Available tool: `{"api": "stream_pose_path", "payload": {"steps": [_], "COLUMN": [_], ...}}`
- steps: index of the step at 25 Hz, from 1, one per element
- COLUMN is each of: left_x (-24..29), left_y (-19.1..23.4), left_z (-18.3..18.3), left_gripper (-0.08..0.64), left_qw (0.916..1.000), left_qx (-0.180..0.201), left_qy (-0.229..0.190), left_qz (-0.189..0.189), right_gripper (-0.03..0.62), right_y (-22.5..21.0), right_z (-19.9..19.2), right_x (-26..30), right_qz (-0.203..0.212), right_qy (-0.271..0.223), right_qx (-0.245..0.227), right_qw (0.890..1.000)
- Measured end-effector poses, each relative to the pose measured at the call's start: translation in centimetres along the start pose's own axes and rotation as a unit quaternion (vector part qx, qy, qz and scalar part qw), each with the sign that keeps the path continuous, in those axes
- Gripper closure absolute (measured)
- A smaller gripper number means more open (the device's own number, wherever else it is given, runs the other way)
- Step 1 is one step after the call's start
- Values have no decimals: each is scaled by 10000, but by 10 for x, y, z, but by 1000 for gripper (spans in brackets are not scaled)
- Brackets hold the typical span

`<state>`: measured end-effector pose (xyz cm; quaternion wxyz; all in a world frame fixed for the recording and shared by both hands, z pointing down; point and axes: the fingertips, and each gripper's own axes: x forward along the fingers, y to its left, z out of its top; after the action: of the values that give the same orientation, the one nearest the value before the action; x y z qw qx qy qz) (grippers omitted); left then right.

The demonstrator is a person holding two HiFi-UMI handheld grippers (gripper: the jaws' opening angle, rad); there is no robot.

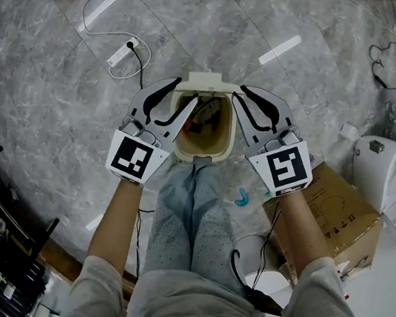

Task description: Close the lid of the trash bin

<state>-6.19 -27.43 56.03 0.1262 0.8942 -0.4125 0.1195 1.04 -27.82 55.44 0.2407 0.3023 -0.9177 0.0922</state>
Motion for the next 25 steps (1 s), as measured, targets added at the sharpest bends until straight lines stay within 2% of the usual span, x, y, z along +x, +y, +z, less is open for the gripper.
{"api": "stream_pose_path", "payload": {"steps": [2,8,13,25], "left_x": [2,8,9,-5], "left_y": [1,9,12,-5], "left_z": [-7,-23,-34,-45], "left_gripper": [405,387,385,403], "left_qw": [9999,9990,9963,9939], "left_qx": [6,121,147,424], "left_qy": [106,395,814,964], "left_qz": [-62,-155,-234,-330], "right_gripper": [446,432,433,456], "right_y": [1,-2,-8,8], "right_z": [-5,-24,-35,-46], "right_x": [3,13,21,8], "right_qz": [142,266,284,527], "right_qy": [53,437,684,768], "right_qx": [13,-108,-147,-515], "right_qw": [9999,9986,9971,9943]}}
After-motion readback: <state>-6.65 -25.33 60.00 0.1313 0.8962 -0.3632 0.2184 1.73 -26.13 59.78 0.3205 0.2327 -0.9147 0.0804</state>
